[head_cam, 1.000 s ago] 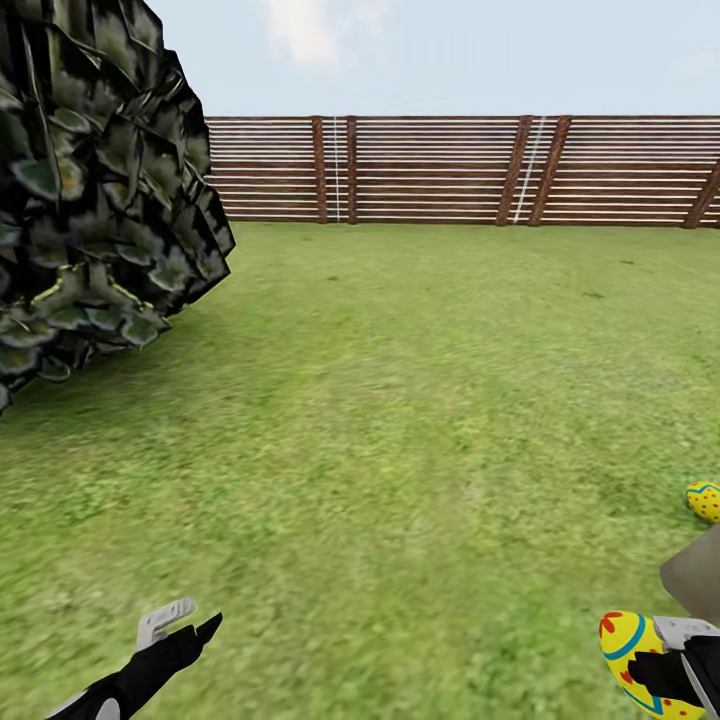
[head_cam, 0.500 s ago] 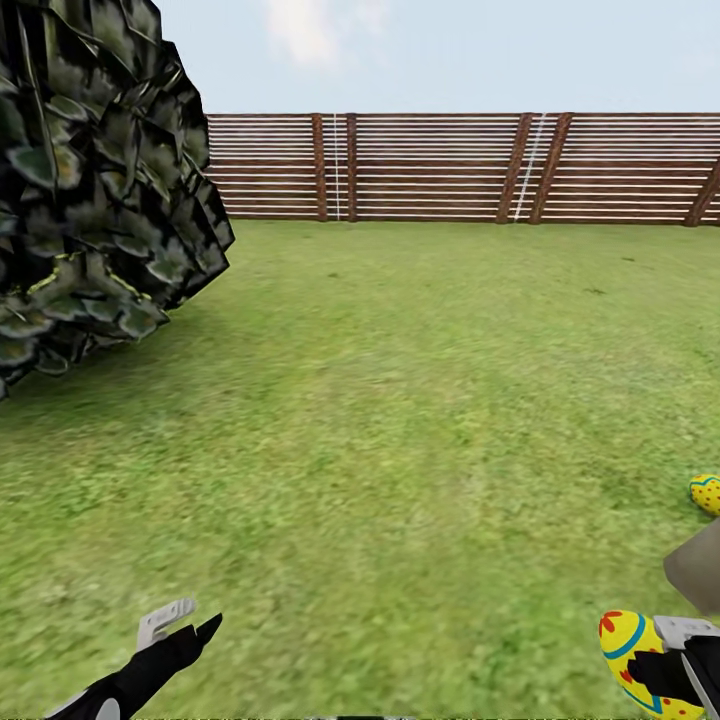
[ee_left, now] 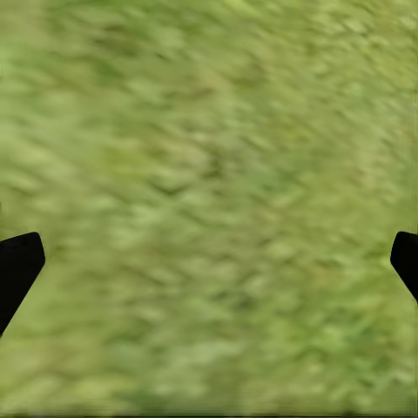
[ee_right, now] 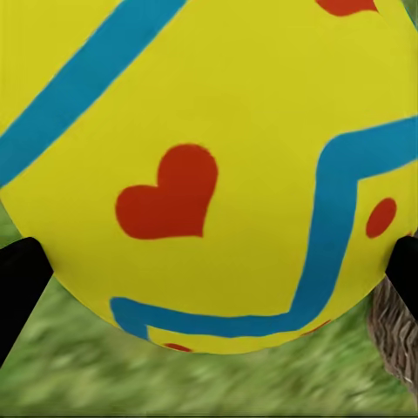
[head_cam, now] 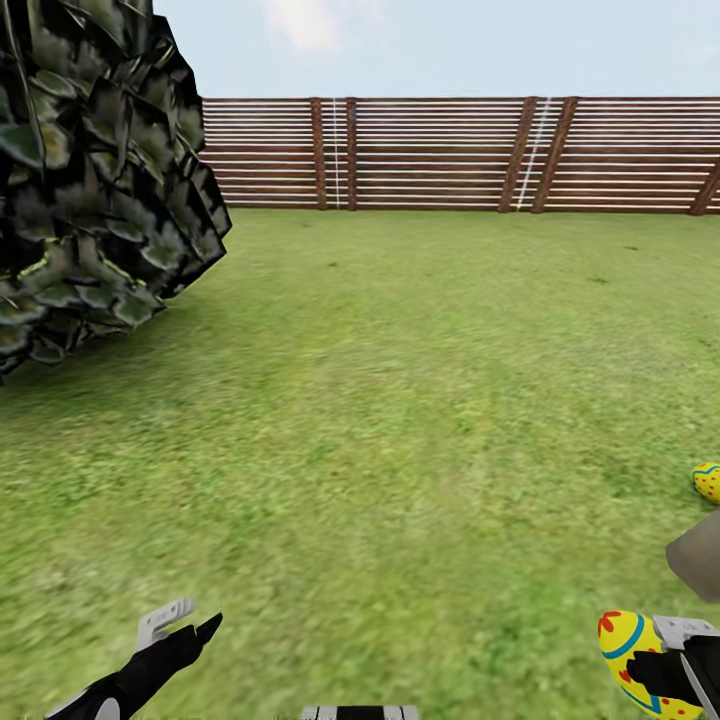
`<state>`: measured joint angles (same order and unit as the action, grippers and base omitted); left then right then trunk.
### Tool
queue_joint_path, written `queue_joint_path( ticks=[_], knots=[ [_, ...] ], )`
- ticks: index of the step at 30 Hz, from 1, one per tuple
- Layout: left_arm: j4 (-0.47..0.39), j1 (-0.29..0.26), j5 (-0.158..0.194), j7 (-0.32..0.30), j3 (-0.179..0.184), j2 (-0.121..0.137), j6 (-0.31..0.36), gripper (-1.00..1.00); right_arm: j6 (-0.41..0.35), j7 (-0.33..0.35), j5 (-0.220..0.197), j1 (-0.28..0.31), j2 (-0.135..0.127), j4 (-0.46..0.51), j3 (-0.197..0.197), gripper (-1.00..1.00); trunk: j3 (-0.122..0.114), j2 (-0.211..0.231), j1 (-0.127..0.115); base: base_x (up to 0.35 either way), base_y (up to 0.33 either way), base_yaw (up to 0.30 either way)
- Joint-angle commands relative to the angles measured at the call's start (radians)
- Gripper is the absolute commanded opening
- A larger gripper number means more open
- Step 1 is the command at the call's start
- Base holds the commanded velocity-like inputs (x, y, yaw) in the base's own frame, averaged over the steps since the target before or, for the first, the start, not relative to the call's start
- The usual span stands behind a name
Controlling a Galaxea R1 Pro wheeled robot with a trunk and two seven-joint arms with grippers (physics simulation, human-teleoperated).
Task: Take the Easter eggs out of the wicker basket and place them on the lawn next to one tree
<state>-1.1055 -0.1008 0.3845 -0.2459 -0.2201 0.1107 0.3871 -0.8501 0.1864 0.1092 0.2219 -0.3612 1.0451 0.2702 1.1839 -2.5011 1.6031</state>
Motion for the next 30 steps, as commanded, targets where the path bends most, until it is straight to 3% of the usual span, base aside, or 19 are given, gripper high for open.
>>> queue_joint_path(
  ticks=[1, 18, 24, 30],
  knots=[
    [-0.001, 0.0, 0.008, -0.003, -0.002, 0.0, 0.009, 1.0, -0.004, 0.01, 0.01, 0.0, 0.0, 0.001, 0.001, -1.0, 0.005, -0.001, 0.0, 0.0, 0.0, 0.0],
    [-0.001, 0.0, 0.008, -0.003, -0.002, 0.0, 0.009, 1.0, -0.004, 0.01, 0.01, 0.0, -0.001, 0.004, 0.001, -1.0, 0.071, -0.005, 0.008, 0.0, 0.0, 0.0],
    [-0.002, 0.0, 0.009, -0.008, -0.002, 0.0, 0.009, 1.0, -0.004, 0.01, 0.009, 0.0, 0.0, 0.004, 0.001, -1.0, 0.071, -0.005, 0.008, 0.005, 0.0, 0.0],
    [-0.002, 0.0, 0.008, -0.007, -0.001, 0.0, 0.01, 1.0, -0.004, 0.01, 0.009, 0.0, 0.001, 0.004, 0.001, -1.0, 0.071, -0.005, 0.008, 0.287, -0.039, 0.0]
  ],
)
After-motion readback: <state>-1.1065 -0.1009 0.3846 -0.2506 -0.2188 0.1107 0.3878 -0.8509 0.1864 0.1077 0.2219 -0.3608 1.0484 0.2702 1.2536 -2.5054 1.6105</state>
